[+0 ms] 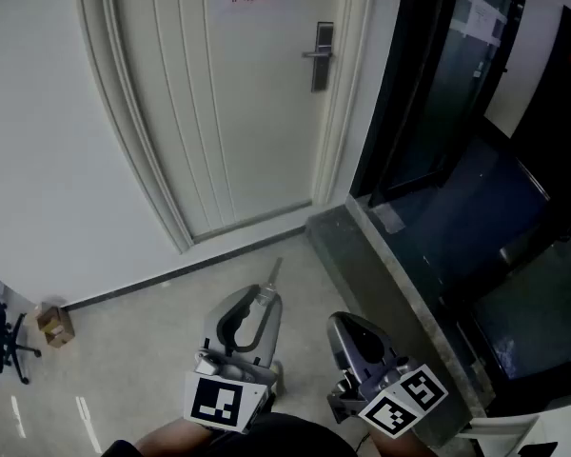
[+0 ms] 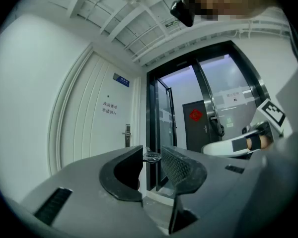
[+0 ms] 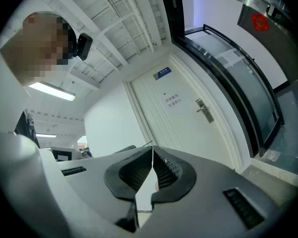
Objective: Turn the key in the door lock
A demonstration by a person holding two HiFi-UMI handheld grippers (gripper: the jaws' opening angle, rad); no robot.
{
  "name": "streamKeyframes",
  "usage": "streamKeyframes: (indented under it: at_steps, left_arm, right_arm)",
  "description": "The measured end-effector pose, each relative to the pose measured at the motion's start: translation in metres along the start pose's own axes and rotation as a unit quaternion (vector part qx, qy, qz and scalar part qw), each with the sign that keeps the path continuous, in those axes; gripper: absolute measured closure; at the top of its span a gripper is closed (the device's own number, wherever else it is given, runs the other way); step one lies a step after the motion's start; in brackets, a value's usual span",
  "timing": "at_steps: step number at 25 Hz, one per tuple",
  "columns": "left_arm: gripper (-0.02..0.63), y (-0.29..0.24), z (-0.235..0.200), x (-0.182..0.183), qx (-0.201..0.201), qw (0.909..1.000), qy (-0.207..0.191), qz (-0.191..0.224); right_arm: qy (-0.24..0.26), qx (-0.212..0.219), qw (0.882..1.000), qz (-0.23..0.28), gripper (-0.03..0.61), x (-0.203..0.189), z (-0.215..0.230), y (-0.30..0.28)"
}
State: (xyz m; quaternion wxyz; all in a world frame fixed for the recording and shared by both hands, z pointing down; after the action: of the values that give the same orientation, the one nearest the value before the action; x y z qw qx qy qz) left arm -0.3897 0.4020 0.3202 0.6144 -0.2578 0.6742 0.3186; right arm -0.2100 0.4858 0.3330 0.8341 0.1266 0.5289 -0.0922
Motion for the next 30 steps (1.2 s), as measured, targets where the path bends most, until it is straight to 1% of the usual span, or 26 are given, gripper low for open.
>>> streamKeyframes:
  at_steps: [8,13,17,22,26,30]
  left_arm:
    - [0.5,-0.076,-0.061,-0.004,-0.019,0.9998,0.001,-0.002]
    - [0.5,-0.115,-0.082,-0.002,-0.034,0.9994,-0.002,0.006]
    - [0.5,-0.143,-0.091,-0.005,-0.047,0.9989,-0.001,0.007]
    - [0.5,-0.175,-0.096,-0.013,-0.05,0.9988,0.002,0.0]
    - [0.5,-0.206,-0.096,-0.023,-0.043,0.9991,-0.003,-0.002]
    - [0.5,-0.247,-0.099,-0.031,-0.031,0.9995,-0.005,-0.005]
  right_arm:
    - [0.006,-0.013,1.0,0.01,0.563,0.013,0.033,-0.087]
    - [0.014,-0.023,0.999,0.02,0.563,0.021,0.052,-0.12]
    - [0.015,-0.032,0.999,0.02,0.563,0.026,0.067,-0.137]
    - [0.01,-0.039,0.999,0.021,0.563,0.031,0.095,-0.152]
    - [0.005,-0.031,0.999,0.02,0.563,0.035,0.126,-0.167]
    - [0.003,-0.018,1.0,0.013,0.563,0.044,0.164,-0.191]
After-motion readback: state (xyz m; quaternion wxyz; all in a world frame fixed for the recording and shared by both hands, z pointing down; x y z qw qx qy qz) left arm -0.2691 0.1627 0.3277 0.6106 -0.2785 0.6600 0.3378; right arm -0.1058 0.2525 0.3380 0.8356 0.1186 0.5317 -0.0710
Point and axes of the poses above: the fingertips, and each gripper's own axes: y backward along the fingers, z to its right, x out of its top, the point moved 9 cm from there along y, backward along the fingers, and after that the axes turned 2 degrees about z, right-handed, at the moved point
